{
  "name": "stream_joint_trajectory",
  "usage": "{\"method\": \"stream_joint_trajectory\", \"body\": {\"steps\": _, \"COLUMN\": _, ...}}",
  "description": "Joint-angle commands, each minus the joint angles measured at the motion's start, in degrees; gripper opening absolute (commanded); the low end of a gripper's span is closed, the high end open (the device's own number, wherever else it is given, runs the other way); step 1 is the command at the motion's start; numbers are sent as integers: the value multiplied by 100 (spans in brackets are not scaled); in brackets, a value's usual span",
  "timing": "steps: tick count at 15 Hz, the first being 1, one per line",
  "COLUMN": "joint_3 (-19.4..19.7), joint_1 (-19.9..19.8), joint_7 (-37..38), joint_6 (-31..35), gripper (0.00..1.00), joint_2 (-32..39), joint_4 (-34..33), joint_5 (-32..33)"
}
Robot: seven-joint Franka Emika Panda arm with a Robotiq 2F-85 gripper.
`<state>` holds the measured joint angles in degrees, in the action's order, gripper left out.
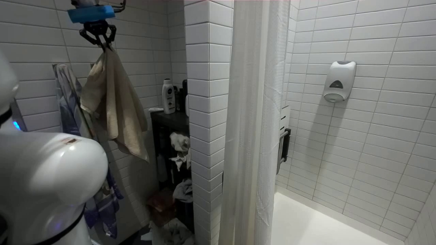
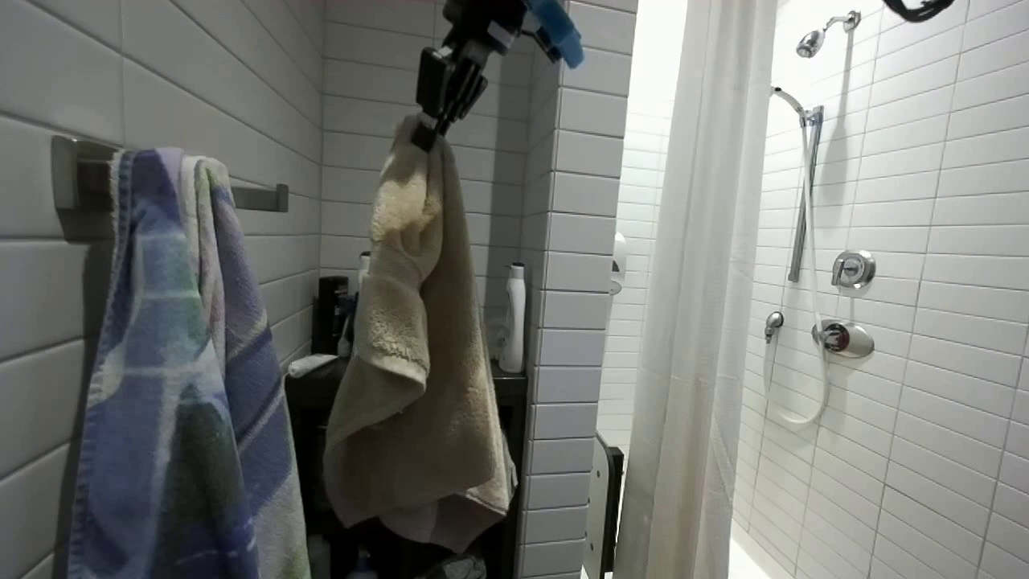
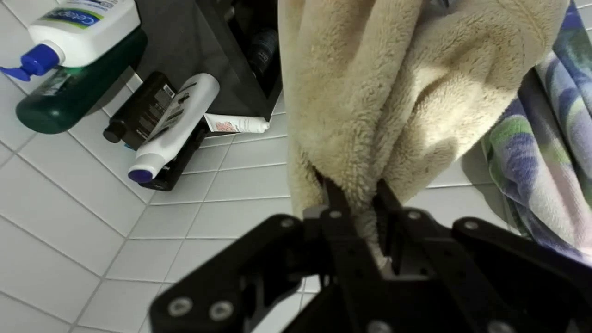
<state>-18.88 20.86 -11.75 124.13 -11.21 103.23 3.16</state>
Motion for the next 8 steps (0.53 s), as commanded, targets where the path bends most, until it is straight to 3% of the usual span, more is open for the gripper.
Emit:
{"method": "stream_joint_trajectory", "body": {"steps": 1, "joint_3": 77, "joint_1": -60, "joint_7": 31, "joint_6": 172, "gripper": 5, "joint_2": -501, "joint_4": 418, "joint_5": -142}}
{"method": "stream_joint_trajectory", "body": {"steps": 8, "joint_3": 106, "joint_1": -32, "joint_7": 8, "joint_6": 228, "gripper": 5, "joint_2": -786, "joint_4": 695, "joint_5": -117}}
